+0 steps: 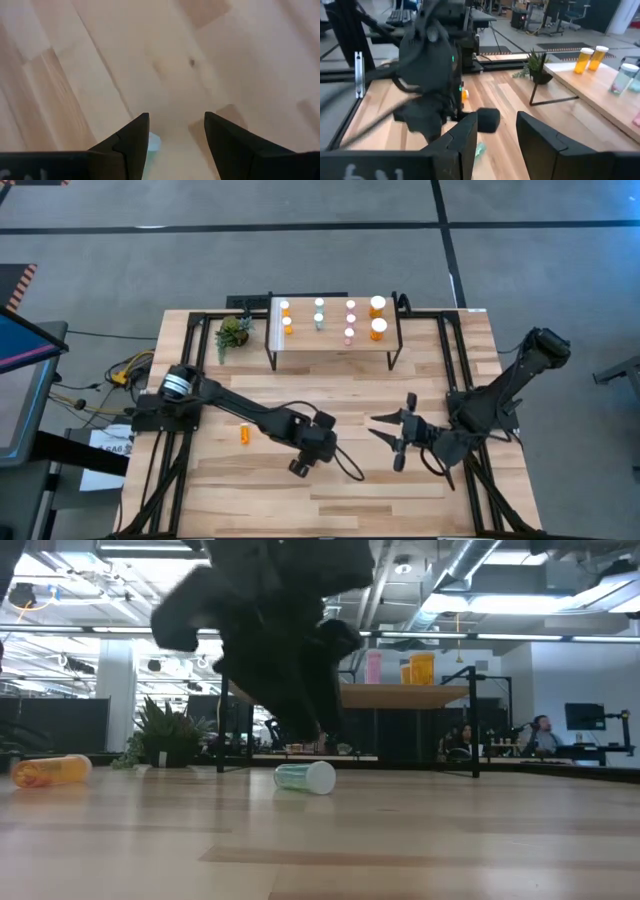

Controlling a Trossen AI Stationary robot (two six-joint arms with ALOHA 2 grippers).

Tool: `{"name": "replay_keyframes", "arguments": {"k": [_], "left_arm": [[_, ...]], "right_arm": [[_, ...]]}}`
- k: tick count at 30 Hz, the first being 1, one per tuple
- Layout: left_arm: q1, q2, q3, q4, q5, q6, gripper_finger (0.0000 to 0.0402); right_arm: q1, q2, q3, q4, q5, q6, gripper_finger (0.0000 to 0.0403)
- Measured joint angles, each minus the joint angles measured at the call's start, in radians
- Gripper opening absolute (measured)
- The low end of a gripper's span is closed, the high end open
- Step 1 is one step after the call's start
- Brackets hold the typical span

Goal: Pick and place medicine bottles onto shelf by color
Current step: Put the green pill bottle on the shelf aligned with the other green pill bottles

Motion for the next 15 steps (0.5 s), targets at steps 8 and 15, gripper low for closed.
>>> {"name": "replay_keyframes", "arguments": {"k": [8,15], "left_arm": [[0.037,0.077,0.068,-0.077,-0.019,0.064,0.0179],[0.058,0.077,0.069,-0.093,-0.022,0.091,0.0179]], "right_arm": [[0.021,-0.001,0.001,-0.031,0.037,0.022,0.0157],[0.022,-0.001,0.001,-0.036,0.038,0.022,0.0155]]}}
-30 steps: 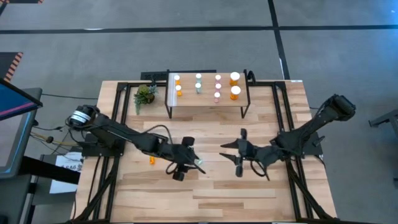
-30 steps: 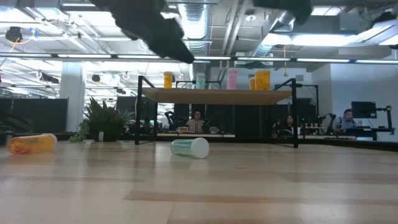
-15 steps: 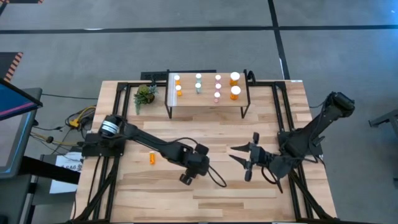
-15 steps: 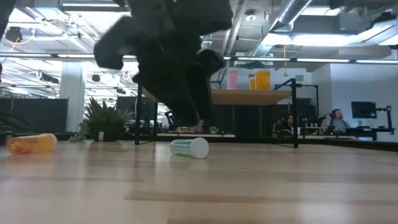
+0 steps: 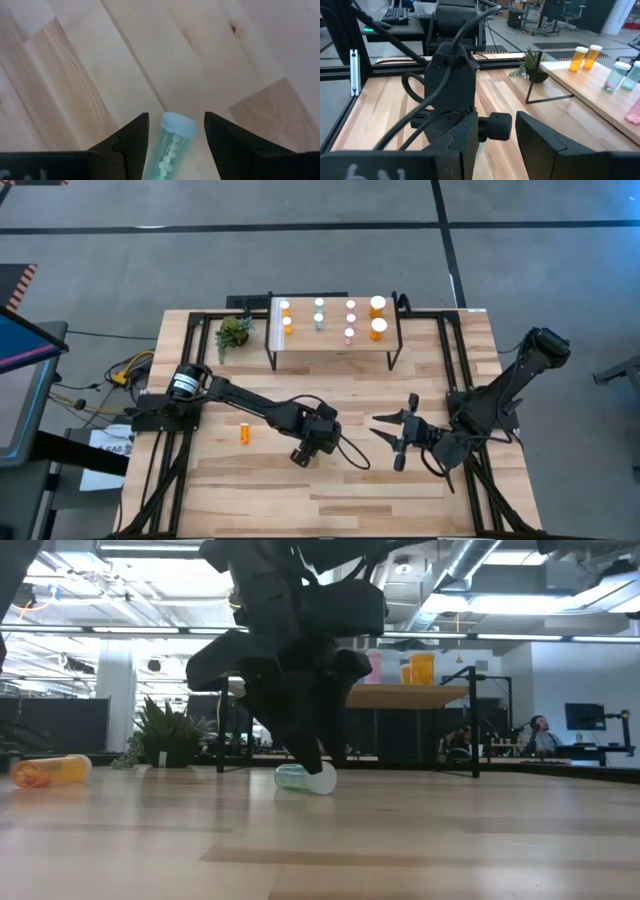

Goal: Pick and place medicine bottles onto shelf by color
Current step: Put the green pill bottle on the shelf aligned with the other green pill bottles

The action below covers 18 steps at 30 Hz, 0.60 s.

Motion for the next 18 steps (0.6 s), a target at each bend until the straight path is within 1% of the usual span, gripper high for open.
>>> {"name": "replay_keyframes", "arguments": {"k": [9,18], "left_arm": [[0.0,0.0,0.0,-0.01,0.019,0.033,0.0179],[0.002,0.045,0.001,0.002,0.006,0.051,0.0179]], "right_arm": [[0.0,0.0,0.0,-0.004,0.0,0.0,0.0153],[-0.001,0.0,0.0,-0.009,0.0,0.011,0.015]]}}
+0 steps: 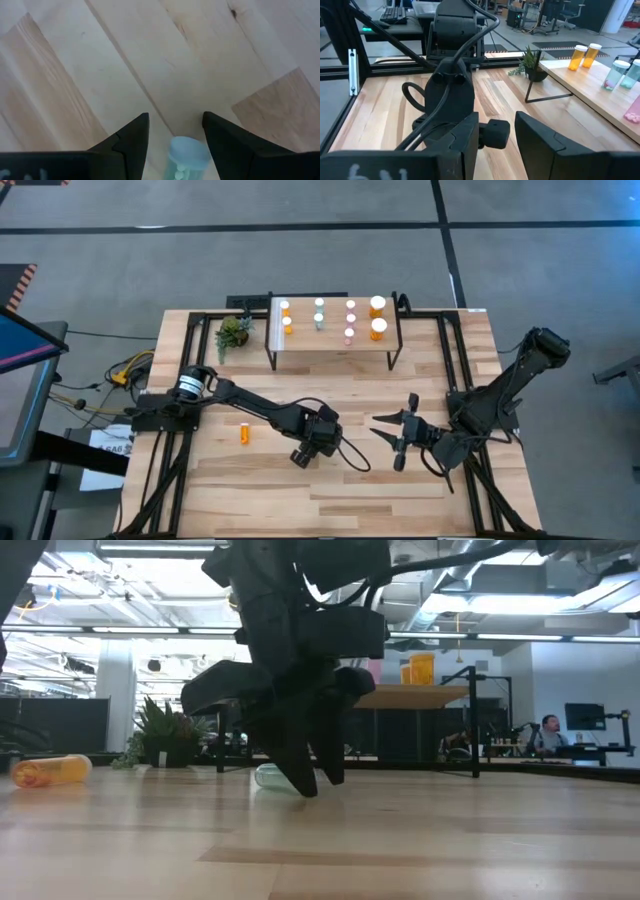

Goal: Pick and place medicine bottles onto shelf by color
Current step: Put the green pill bottle on the shelf aligned with the other green pill bottles

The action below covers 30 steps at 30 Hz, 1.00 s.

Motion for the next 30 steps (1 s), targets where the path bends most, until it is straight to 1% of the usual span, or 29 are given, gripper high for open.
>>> {"name": "replay_keyframes", "arguments": {"k": [7,13,20,30], "left_arm": [[0.0,-0.003,-0.002,-0.004,-0.009,0.0,0.0179],[0.0,-0.005,0.007,-0.063,-0.015,-0.014,0.0179],[0.0,-0.004,0.033,-0.133,-0.016,0.006,0.0179],[0.0,-0.004,0.037,-0.114,-0.015,0.008,0.0174]], "right_arm": [[0.0,0.0,0.0,-0.002,0.0,0.001,0.0148],[0.0,0.0,0.0,-0.005,0.0,0.008,0.015],[0.0,0.0,0.0,-0.005,-0.001,0.008,0.0148],[0.0,0.0,0.0,-0.004,-0.001,0.009,0.0147]]}}
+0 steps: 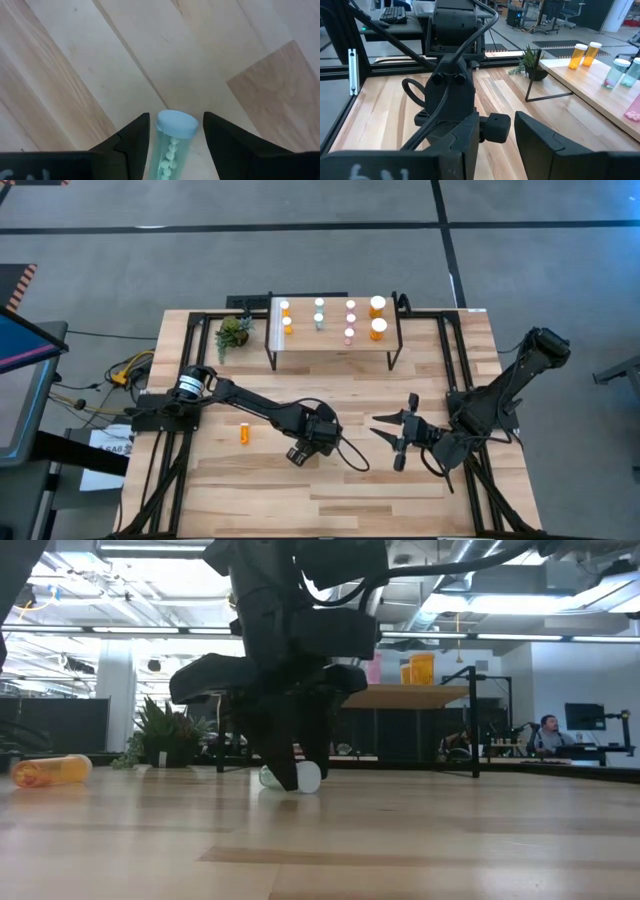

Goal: Pick and place medicine bottles onto shelf by color
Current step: Put the green pill bottle on the shelf aligned with the other green pill bottles

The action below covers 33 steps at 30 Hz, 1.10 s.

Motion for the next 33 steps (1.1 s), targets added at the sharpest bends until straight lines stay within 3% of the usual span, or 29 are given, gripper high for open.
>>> {"name": "replay_keyframes", "arguments": {"k": [10,21,27,33], "left_arm": [[0.0,0.0,0.0,0.005,0.008,-0.018,0.012],[0.005,-0.001,0.044,-0.006,-0.021,-0.098,0.0114],[0.038,-0.062,0.048,0.056,0.0,-0.16,0.0113],[0.087,-0.191,0.018,0.229,-0.086,-0.28,0.0113]], "right_arm": [[0.0,0.0,0.0,0.0,0.0,0.0,0.0148],[0.012,-0.001,0.0,0.005,0.007,-0.001,0.0142],[0.1,-0.043,0.001,-0.003,0.126,-0.002,0.0141],[0.189,-0.055,0.001,-0.014,0.266,-0.017,0.0139]]}}
